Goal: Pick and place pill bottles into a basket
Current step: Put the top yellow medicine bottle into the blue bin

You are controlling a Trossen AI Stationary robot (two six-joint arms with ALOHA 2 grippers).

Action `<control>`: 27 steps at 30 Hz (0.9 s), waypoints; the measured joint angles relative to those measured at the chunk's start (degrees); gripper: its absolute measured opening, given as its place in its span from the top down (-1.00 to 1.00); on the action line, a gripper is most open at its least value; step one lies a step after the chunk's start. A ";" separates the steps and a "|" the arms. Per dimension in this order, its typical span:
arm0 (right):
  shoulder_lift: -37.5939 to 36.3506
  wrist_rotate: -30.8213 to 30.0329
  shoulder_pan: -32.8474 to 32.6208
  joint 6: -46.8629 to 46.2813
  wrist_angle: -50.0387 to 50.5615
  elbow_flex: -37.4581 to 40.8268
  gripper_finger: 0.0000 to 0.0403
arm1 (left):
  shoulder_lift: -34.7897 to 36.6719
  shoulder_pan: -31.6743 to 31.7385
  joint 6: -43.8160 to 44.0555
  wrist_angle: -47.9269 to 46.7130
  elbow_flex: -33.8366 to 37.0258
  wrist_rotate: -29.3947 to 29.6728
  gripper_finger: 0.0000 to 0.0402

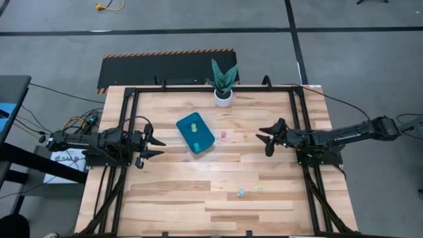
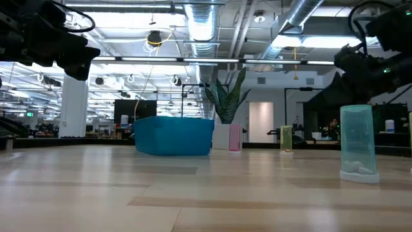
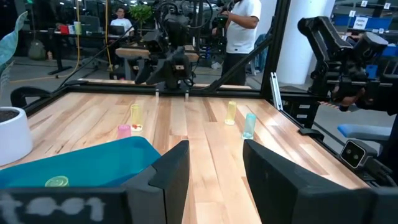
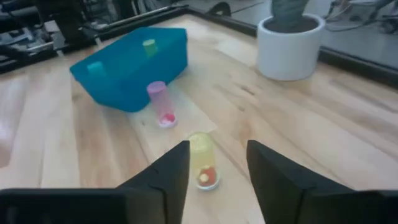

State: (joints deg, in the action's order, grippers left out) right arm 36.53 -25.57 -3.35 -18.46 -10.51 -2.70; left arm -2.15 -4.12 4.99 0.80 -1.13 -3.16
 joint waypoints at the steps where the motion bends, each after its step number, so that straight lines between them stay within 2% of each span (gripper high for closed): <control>1: 1.15 0.50 0.01 -0.02 -0.61 0.00 0.15 | 0.00 0.00 0.00 0.00 0.00 0.00 0.31; 9: 11.36 1.49 0.10 -1.18 -6.09 0.00 -0.12 | 0.00 0.00 0.00 -0.02 0.00 0.00 0.31; 15: 19.42 1.69 2.06 -1.05 -11.00 -0.60 -0.12 | 0.00 0.00 -0.01 -0.04 0.00 -0.01 0.31; 27: 35.55 4.92 6.18 5.60 -11.57 -9.77 -0.11 | 0.00 0.00 0.00 -0.04 0.00 -0.02 0.31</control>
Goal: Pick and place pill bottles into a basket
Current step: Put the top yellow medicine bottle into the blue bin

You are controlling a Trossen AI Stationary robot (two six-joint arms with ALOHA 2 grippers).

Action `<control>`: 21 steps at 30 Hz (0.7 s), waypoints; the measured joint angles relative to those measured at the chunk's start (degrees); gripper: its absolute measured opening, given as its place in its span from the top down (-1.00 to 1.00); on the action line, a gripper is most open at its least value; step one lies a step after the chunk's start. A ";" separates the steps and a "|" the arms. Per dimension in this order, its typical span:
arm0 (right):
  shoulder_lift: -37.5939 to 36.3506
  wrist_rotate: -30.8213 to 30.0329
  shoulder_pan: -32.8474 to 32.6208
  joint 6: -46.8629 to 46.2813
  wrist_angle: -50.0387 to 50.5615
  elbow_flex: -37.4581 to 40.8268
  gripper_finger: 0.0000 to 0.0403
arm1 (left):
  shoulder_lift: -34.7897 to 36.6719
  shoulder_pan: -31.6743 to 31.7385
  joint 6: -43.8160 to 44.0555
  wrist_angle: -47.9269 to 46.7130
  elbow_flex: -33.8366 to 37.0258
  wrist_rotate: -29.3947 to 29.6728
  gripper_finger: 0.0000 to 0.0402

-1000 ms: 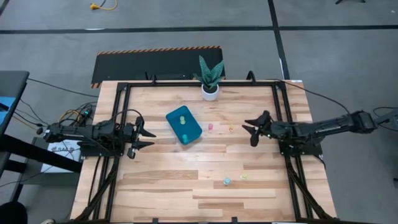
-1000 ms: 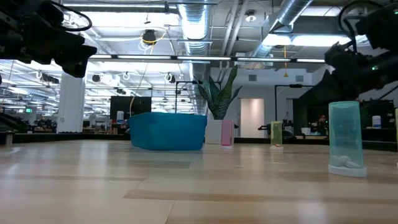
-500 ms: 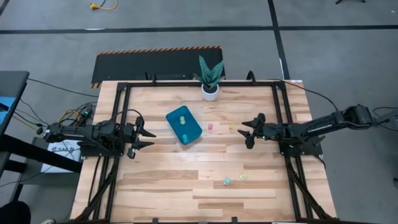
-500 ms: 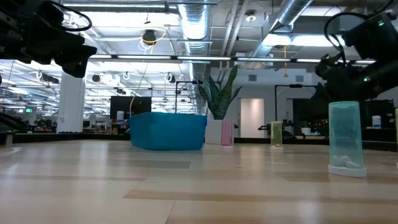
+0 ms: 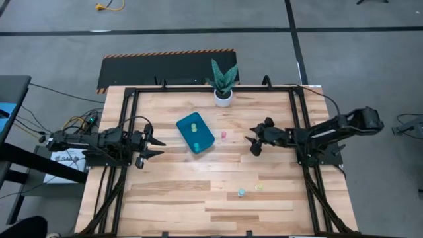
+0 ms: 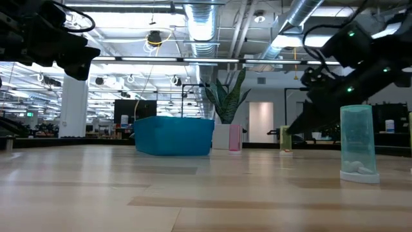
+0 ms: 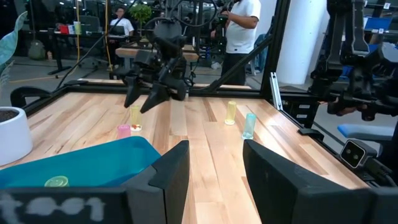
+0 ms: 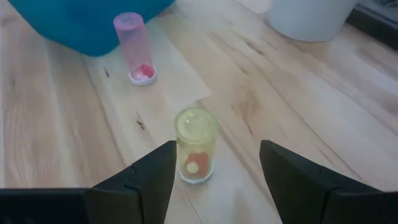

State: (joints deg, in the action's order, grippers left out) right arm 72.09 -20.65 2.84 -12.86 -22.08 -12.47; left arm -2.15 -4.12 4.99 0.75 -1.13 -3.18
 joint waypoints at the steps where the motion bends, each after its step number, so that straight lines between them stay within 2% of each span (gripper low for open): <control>1: 1.06 0.77 0.36 0.55 -0.56 -0.47 -0.11 | 0.00 0.00 0.00 0.00 0.00 0.00 0.31; 7: 5.99 2.81 1.53 2.89 -1.18 -3.75 -0.11 | 0.00 0.00 -0.01 0.00 0.00 0.00 0.31; 10: 7.43 2.79 1.46 3.81 -0.99 -5.12 -0.04 | 0.00 -0.02 -0.02 0.00 0.02 0.00 0.31; 18: 7.33 3.52 1.46 4.29 1.10 -6.86 0.51 | 0.00 -0.01 -0.01 0.00 0.04 0.01 0.31; 21: 6.64 5.22 1.46 5.75 1.04 -7.58 0.61 | -0.01 0.00 0.00 0.00 0.04 0.02 0.31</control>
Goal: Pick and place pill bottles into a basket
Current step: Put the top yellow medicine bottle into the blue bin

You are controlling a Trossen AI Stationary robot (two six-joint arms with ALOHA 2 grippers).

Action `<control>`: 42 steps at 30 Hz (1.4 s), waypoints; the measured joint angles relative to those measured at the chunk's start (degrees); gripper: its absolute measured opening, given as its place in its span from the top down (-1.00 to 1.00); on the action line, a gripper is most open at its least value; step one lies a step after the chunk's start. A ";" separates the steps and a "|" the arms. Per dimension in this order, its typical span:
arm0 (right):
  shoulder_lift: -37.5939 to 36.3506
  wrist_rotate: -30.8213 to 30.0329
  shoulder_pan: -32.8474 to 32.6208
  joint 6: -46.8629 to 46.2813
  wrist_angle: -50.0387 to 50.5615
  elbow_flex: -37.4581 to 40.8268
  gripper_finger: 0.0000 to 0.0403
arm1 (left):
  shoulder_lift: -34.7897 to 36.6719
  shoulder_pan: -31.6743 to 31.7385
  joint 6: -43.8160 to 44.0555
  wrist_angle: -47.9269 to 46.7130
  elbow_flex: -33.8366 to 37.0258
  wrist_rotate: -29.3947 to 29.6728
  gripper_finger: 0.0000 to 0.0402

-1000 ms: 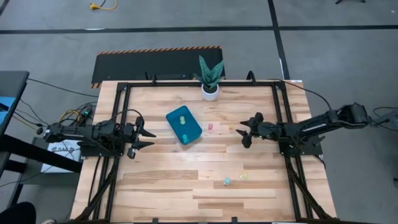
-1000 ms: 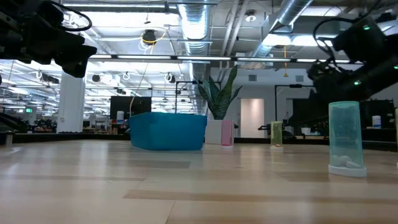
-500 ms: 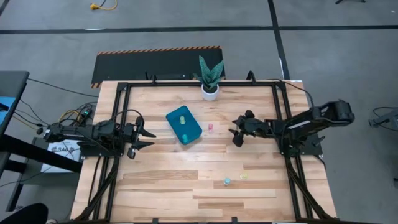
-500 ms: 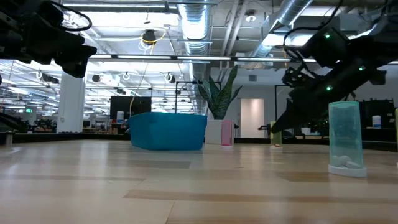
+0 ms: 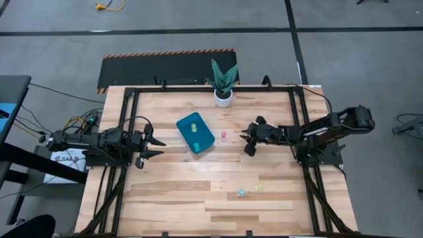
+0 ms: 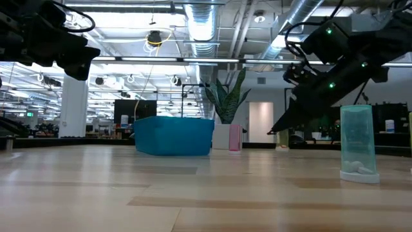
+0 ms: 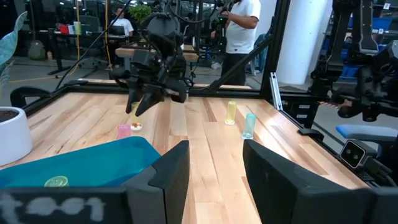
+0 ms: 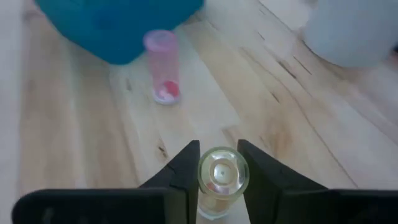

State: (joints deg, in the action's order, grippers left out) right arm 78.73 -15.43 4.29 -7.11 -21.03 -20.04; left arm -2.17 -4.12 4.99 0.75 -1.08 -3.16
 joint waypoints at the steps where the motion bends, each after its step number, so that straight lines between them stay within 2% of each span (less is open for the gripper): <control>1: -0.08 0.40 -0.02 0.62 0.04 -0.44 0.61 | -0.01 0.00 -0.02 0.00 0.00 -0.01 0.31; 7: -0.21 1.75 1.50 5.95 3.03 -6.47 0.52 | 0.01 -0.02 -0.02 0.00 0.00 -0.01 0.31; 10: -0.21 4.84 3.14 9.64 5.04 -10.88 0.50 | 0.01 -0.01 -0.01 0.00 0.00 -0.01 0.31; 17: 0.90 14.14 4.87 15.10 6.05 -19.43 0.60 | 0.00 -0.02 -0.02 0.00 0.00 -0.01 0.31; 22: 7.64 18.91 4.85 15.24 5.24 -26.24 0.51 | 0.01 0.00 -0.02 0.00 0.00 0.07 0.31; 30: 19.25 25.50 3.71 14.47 1.62 -34.56 0.57 | 0.01 -0.02 -0.01 -0.13 0.02 0.95 0.31; 42: 30.46 26.08 3.46 10.99 0.87 -40.94 0.54 | -0.05 -0.02 -0.02 -0.13 0.02 0.96 0.31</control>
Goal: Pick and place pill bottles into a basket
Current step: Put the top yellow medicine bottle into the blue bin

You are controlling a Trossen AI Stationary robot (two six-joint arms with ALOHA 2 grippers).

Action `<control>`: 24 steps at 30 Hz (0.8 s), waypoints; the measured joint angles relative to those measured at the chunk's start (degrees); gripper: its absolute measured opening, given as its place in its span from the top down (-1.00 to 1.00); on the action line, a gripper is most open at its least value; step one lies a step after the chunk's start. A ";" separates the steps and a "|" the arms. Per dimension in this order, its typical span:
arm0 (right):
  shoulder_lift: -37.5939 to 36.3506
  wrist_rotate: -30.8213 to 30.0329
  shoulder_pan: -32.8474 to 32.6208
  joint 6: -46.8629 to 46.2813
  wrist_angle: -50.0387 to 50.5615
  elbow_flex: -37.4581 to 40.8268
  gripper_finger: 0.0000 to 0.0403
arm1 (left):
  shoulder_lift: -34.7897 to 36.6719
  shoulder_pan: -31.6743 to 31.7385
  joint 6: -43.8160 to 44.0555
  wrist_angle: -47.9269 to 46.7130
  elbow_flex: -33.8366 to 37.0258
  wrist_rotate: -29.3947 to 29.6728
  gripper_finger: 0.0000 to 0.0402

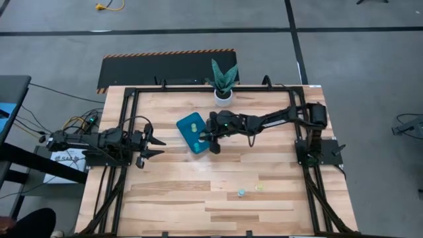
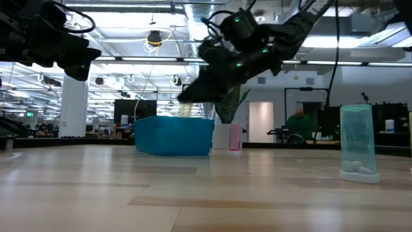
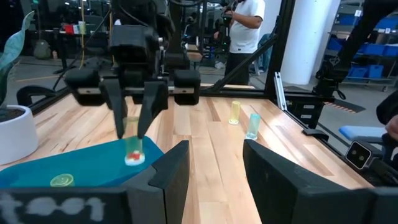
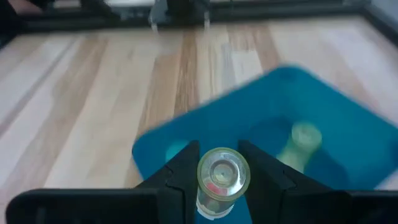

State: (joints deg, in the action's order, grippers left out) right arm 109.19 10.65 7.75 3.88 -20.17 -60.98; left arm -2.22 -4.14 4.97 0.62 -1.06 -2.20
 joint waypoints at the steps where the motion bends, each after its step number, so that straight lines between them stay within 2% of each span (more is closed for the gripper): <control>1: 0.74 -0.02 0.01 -0.07 -0.42 -0.45 0.54 | 0.00 0.00 0.00 0.00 0.00 -0.02 0.31; 10: 6.35 -0.06 0.63 -0.86 0.74 -2.16 0.50 | 0.00 0.00 0.00 0.00 0.00 0.09 0.31; 24: 6.29 -0.24 1.40 -1.31 1.62 -2.35 0.49 | 0.00 0.00 0.00 0.02 0.00 0.07 0.31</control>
State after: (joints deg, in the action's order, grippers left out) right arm 115.48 10.41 9.15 2.57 -18.55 -63.33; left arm -2.22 -4.14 4.97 0.64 -1.06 -2.13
